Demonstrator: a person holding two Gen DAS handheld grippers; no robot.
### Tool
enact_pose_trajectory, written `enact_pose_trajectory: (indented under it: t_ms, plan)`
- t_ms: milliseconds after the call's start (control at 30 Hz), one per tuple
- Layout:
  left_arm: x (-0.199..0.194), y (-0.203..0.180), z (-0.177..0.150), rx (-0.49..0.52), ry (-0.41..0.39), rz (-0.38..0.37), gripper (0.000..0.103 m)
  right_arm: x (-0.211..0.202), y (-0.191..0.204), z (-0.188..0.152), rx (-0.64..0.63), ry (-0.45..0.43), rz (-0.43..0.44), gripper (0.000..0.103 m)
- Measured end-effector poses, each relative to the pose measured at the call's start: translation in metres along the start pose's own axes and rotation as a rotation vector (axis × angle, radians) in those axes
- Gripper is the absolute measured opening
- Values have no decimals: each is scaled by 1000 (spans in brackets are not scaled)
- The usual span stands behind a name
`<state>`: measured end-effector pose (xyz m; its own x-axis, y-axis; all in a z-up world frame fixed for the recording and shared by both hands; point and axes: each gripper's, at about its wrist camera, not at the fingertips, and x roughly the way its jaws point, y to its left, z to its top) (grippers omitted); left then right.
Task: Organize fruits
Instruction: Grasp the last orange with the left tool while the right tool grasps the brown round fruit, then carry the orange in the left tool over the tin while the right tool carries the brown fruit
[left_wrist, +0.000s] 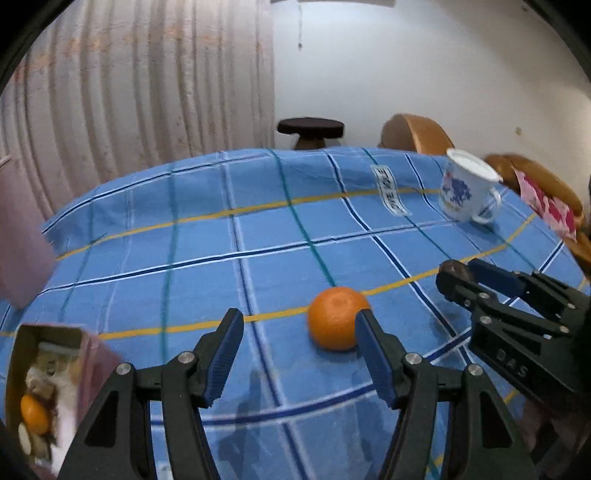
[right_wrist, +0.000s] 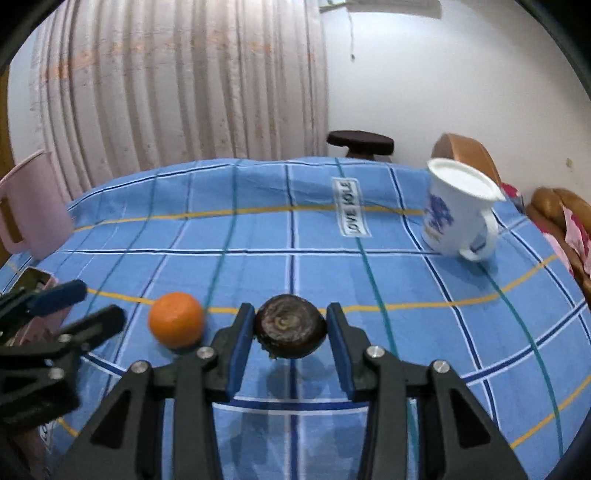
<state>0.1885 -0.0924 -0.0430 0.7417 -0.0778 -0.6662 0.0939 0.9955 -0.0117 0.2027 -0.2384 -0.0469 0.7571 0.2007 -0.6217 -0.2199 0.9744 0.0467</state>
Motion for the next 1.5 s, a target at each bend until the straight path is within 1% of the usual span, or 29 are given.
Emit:
enact_pose_trajectory:
  t_ms: [67,133,267,333,400,467,533,567,633,667,700,733,800,900,1000,1067,1167,1500]
  plan:
    - [12,-3,1,6,16,-3,64,3,-4,-2,14,9,2,43]
    - [21,-3,4,-13,21,-50,64,4,-9,-2,28,11,13,43]
    - [25,-7,9,-13,26,-86,64,4,-13,-1,40,14,25,43]
    - [23,-12,8,4,7,-117,64,8,-13,-1,49,15,28,43]
    - [24,-16,8,24,17,-108,64,8,-12,-1,51,15,28,43]
    - [33,-12,6,-2,54,-136,64,9,-11,-1,41,18,23,43]
    - [43,-5,4,-36,89,-129,64,9,-10,-2,32,20,21,43]
    - [45,1,4,-61,103,-143,64,8,-9,-1,27,19,20,43]
    - [46,6,4,-92,101,-161,64,9,-7,-1,20,21,16,43]
    - [45,8,4,-98,97,-162,63,10,-6,-2,17,26,20,43]
    - [45,8,3,-97,94,-168,61,11,-6,-1,17,32,26,43]
    - [44,6,3,-89,90,-185,49,12,-7,-1,19,38,28,43]
    - [43,5,3,-79,86,-163,50,14,-9,-1,28,43,37,43]
    - [40,7,3,-87,76,-164,49,13,-9,-2,30,40,49,43]
    - [34,7,2,-90,43,-141,49,9,-8,-2,24,17,55,43]
    - [28,6,2,-80,19,-122,49,5,-6,-2,18,0,70,43]
    - [22,3,2,-63,-12,-91,49,-1,-5,-4,9,-29,68,43]
    - [8,0,-1,-43,-90,-44,49,-13,-3,-4,0,-95,89,43]
